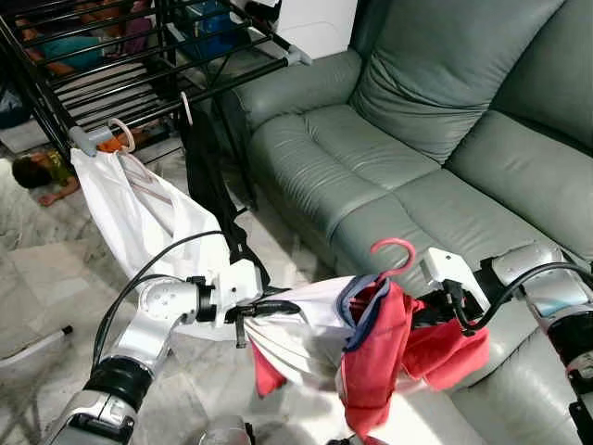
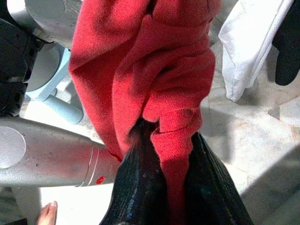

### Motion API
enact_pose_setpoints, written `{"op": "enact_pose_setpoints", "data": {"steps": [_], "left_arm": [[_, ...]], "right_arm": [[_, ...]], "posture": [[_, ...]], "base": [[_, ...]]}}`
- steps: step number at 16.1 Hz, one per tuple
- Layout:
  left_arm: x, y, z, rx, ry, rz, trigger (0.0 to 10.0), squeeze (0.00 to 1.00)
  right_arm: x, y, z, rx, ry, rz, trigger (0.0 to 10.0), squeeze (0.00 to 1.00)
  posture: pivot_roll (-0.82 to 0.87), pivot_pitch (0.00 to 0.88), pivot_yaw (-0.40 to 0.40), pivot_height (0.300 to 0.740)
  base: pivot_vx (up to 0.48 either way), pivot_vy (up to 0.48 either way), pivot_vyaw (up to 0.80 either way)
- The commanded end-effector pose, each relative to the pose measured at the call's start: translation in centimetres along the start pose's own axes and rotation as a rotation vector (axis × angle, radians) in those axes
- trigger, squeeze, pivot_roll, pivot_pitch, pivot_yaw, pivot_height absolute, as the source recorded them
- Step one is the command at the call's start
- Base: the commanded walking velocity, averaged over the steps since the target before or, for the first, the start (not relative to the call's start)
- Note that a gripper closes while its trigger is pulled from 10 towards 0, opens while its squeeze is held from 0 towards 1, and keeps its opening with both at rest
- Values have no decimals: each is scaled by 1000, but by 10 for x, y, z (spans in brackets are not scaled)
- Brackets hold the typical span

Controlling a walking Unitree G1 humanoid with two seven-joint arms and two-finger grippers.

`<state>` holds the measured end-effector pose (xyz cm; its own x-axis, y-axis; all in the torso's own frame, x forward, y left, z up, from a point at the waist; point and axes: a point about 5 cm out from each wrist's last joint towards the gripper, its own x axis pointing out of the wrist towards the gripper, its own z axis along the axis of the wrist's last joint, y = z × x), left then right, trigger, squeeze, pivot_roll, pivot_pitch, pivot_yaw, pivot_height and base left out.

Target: Hang hanger

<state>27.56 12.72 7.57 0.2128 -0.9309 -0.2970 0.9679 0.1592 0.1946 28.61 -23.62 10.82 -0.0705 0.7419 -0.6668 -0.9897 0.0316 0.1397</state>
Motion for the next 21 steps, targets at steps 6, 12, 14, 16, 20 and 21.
{"op": "enact_pose_setpoints", "data": {"steps": [6, 12, 14, 16, 20, 21], "left_arm": [[-3, 6, -4, 25, 32, 39, 0, 0], [-4, 16, -11, 41, 88, 150, 10000, 1000], [-5, 20, -14, 83, 121, 212, 10000, 1000], [-7, 23, -17, 136, 164, 258, 10000, 1000], [-18, 27, -26, 44, 173, 435, 10000, 1000], [-20, 25, -29, 15, 160, 484, 10000, 1000]], "right_arm": [[-4, 4, 0, 3, -2, 20, 0, 0], [9, 0, -3, 9, -32, -91, 0, 0], [17, -2, -9, 19, -24, -191, 0, 0], [24, -4, -12, 23, -8, -270, 0, 0], [47, -6, -24, 96, 0, -491, 0, 0], [52, -7, -27, 130, -12, -549, 0, 0]], "posture": [[-85, 0, -11, 740], [-87, 0, -15, 740], [-87, 0, -15, 740], [-86, 0, -14, 740], [-83, 0, -9, 740], [-80, 0, -4, 740]], "base": [[0, 0, 0], [0, 0, 0], [0, 0, 0], [0, 0, 0], [0, 0, 0], [0, 0, 0]]}}
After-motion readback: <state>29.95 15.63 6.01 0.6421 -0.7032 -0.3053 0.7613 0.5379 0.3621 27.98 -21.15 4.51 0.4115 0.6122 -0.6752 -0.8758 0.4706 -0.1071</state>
